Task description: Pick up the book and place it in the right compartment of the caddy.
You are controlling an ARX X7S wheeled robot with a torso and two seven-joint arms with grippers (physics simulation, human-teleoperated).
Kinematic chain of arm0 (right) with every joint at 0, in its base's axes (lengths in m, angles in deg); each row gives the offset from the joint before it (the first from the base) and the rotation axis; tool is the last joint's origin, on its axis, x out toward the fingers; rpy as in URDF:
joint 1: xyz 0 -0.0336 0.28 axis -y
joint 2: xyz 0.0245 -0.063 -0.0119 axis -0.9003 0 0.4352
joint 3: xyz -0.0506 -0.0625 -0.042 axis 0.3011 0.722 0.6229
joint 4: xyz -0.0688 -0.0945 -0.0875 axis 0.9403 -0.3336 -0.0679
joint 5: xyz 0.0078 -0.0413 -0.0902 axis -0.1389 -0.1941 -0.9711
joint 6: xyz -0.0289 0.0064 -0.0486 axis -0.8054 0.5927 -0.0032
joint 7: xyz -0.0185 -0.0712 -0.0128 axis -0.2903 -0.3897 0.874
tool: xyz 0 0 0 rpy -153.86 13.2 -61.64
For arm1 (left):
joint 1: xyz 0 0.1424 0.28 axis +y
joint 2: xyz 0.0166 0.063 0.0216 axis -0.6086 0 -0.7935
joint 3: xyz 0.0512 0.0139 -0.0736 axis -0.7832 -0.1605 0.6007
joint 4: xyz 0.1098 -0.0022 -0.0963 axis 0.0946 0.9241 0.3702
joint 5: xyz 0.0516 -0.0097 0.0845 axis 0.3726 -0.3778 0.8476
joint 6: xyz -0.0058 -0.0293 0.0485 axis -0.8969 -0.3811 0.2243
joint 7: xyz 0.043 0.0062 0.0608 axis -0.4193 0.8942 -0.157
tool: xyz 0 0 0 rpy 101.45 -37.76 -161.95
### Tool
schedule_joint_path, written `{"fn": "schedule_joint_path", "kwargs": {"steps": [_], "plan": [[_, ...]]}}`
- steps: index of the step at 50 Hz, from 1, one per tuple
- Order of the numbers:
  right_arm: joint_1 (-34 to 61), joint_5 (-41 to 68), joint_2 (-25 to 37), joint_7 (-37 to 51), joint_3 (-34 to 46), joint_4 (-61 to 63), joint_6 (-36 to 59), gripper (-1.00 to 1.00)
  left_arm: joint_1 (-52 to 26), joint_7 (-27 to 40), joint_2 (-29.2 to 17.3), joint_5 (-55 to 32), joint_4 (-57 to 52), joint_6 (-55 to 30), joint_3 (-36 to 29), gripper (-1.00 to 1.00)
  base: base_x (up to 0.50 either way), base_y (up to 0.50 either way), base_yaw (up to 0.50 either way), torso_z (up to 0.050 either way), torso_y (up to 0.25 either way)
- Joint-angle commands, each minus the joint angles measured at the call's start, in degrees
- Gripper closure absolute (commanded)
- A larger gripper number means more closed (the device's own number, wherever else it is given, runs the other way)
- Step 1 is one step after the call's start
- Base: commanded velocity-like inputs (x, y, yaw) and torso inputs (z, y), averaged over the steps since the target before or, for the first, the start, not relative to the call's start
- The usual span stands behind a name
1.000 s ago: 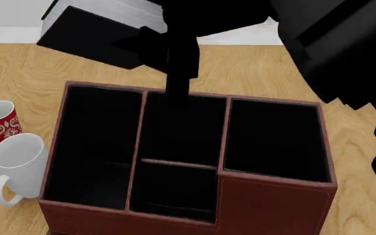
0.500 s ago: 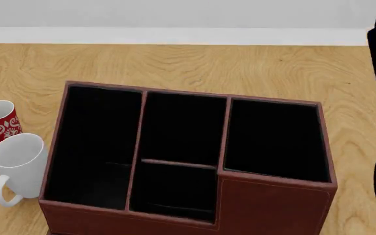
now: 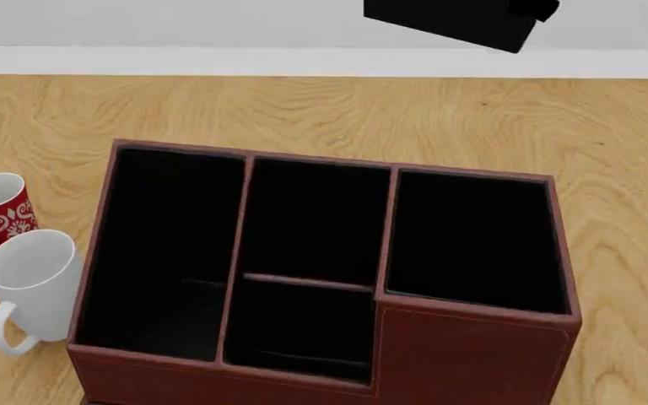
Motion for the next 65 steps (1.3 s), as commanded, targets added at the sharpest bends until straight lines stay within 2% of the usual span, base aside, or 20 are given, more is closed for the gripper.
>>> {"fn": "schedule_joint_path", "kwargs": {"steps": [1,21,65], "plan": [[-1.0,-2.8,5.1,-2.1,1.5,10.8,6.1,1.0,0.0,0.0,0.0,0.0,0.0,0.0,0.0,-1.0,0.0,0.0,0.0,0.0,0.01],[-5.8,-3.5,13.3,-0.3,4.8,25.1,13.9,1.0,0.0,0.0,0.0,0.0,0.0,0.0,0.0,-1.0,0.0,0.0,0.0,0.001,0.001],[-18.3,2.0,16.2,7.0,2.2,32.8,15.7,1.0,0.0,0.0,0.0,0.0,0.0,0.0,0.0,-1.0,0.0,0.0,0.0,0.0,0.001]]}}
